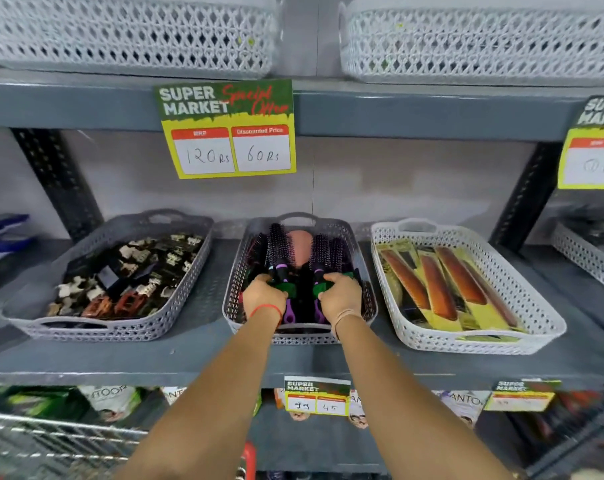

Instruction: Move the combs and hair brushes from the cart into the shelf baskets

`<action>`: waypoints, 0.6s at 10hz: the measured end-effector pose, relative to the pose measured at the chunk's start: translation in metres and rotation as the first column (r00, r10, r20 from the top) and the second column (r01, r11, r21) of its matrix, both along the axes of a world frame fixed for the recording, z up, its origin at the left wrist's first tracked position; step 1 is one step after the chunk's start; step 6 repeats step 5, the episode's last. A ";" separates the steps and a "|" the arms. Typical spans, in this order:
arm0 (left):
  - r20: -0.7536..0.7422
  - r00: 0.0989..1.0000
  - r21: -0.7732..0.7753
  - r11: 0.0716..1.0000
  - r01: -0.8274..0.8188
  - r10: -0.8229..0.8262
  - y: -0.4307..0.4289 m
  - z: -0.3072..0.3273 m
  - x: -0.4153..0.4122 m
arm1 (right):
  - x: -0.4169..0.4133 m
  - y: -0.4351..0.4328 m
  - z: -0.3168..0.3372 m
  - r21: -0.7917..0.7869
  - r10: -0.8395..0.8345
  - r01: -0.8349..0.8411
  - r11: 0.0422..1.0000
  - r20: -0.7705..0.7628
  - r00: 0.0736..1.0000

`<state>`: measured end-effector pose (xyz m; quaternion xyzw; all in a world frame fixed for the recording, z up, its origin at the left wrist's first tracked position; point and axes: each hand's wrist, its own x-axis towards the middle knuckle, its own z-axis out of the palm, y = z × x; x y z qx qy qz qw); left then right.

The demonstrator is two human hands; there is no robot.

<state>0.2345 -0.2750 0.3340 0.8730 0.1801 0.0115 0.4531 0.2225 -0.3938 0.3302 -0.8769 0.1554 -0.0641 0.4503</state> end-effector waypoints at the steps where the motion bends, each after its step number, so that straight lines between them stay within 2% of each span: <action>1: 0.036 0.999 0.093 0.995 0.031 -0.034 -0.002 -0.001 -0.001 | -0.002 0.007 -0.003 -0.003 -0.005 0.005 1.000 0.036 0.999; 2: 0.048 0.996 0.160 0.985 0.061 -0.070 -0.003 -0.003 -0.002 | -0.008 0.011 -0.003 -0.085 0.007 0.007 0.996 0.159 0.987; 3: 0.109 0.986 0.282 0.955 0.088 -0.123 0.000 -0.002 -0.017 | -0.031 0.015 -0.003 -0.318 0.078 0.043 0.947 0.358 0.930; 4: 0.202 0.950 0.427 0.894 0.135 -0.240 0.007 -0.010 -0.047 | -0.065 0.014 -0.021 -0.509 0.185 -0.007 0.861 0.301 0.935; 5: 0.277 0.859 0.571 0.793 0.212 -0.430 0.016 -0.019 -0.083 | -0.092 0.015 -0.028 -0.593 0.198 -0.050 0.804 0.187 0.962; 6: 0.277 0.859 0.571 0.793 0.212 -0.430 0.016 -0.019 -0.083 | -0.092 0.015 -0.028 -0.593 0.198 -0.050 0.804 0.187 0.962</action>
